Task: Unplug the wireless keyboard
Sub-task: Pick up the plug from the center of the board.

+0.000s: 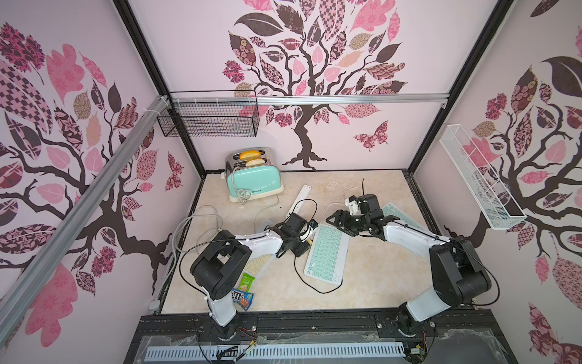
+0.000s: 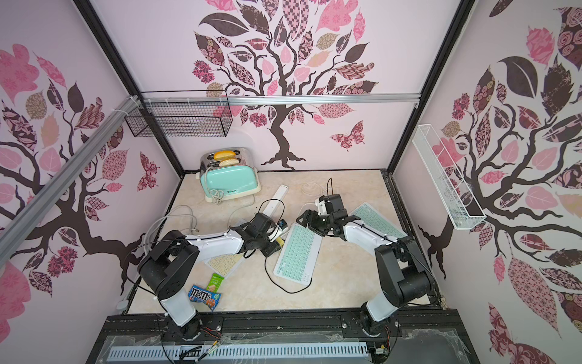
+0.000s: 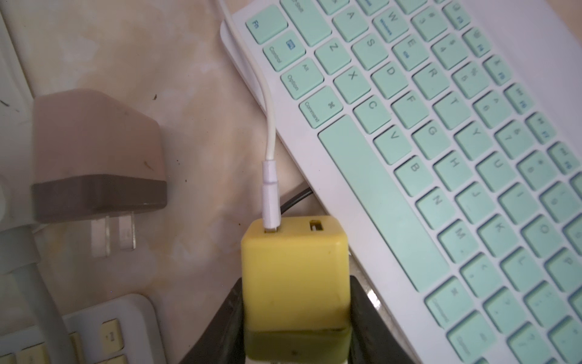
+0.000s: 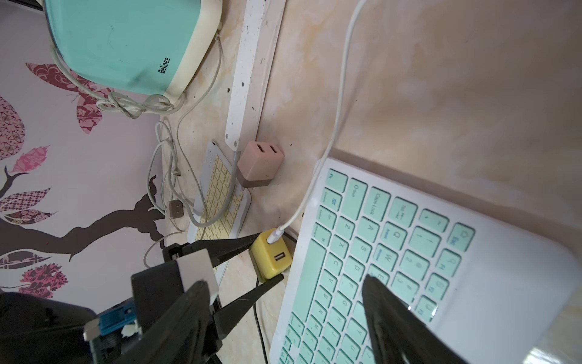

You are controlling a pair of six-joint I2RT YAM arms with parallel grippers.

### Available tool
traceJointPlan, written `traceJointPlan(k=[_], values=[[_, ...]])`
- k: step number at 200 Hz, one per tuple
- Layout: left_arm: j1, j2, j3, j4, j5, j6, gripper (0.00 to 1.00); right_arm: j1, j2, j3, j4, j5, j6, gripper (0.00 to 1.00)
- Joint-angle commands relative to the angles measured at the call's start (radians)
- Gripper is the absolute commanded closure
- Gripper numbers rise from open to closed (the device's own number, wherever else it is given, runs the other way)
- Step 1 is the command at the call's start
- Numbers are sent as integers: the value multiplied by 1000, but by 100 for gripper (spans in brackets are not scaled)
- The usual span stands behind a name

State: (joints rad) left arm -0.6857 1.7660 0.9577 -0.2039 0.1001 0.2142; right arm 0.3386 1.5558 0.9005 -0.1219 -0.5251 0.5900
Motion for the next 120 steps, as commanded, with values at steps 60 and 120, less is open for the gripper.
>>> traceJointPlan(k=[60,120], values=[[42,-266,31,-109,160,-51,100,-64,-131,-81,208,-183,35,23],[194,-401,182,-386,730,28,100,36,-106,-128,696,-367,131,33]])
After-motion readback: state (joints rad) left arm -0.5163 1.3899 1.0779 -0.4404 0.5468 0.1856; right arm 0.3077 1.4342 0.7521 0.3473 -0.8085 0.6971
